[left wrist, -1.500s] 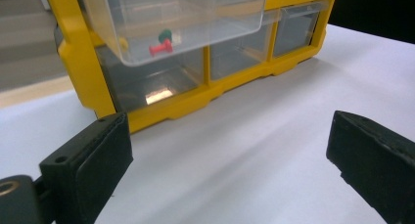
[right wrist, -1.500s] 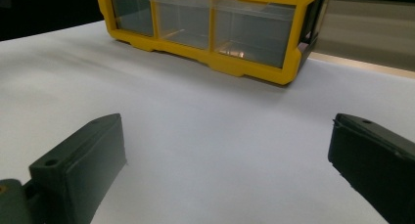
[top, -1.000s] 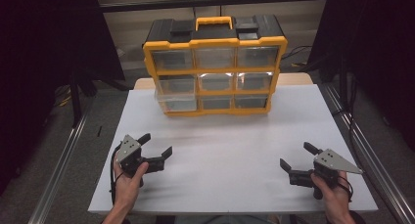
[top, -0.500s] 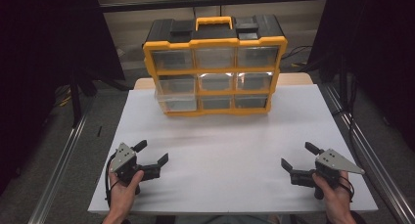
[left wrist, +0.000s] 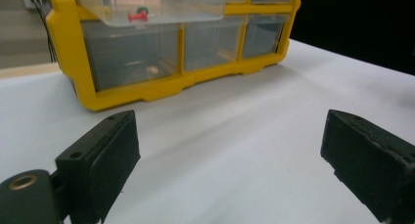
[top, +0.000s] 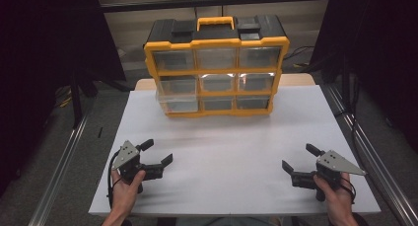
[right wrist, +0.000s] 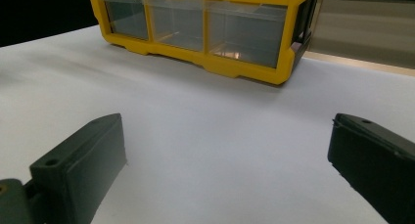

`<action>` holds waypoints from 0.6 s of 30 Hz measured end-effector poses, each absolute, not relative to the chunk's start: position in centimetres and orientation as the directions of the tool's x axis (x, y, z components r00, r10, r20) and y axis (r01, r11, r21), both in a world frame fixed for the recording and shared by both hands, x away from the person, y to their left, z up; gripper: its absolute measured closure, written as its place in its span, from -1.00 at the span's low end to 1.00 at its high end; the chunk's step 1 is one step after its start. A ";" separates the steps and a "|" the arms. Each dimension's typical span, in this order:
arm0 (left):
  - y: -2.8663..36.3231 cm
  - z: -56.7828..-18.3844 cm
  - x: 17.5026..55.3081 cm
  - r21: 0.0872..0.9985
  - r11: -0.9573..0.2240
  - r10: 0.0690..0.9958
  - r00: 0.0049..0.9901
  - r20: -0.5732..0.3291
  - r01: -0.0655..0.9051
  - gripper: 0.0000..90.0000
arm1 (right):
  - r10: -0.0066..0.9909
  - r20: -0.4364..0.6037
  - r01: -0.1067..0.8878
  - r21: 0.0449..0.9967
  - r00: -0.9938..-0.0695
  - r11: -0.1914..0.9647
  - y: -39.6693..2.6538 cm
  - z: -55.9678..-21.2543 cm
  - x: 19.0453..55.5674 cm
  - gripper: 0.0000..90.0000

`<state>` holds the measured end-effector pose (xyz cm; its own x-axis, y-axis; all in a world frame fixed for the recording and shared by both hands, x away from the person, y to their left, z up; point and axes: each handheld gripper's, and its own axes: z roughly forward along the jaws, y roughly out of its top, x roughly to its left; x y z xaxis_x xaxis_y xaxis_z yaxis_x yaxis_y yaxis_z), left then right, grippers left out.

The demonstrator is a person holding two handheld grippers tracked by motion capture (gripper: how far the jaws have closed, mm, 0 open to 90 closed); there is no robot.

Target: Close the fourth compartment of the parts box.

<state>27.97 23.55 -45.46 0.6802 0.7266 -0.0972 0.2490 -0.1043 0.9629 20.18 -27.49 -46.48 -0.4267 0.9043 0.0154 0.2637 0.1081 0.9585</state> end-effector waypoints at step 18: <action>21.3 -43.3 28.4 0.973 -0.098 0.648 0.756 -0.095 0.207 -0.94 | 0.900 0.020 0.264 0.959 -0.434 0.106 -27.7 -46.5 20.1 -0.99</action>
<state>28.43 21.28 -43.33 0.7559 0.6477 -0.0954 0.2070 -0.0982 0.9734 20.07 -27.69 -46.54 -0.4345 0.9004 0.0205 0.2640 0.1056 0.9587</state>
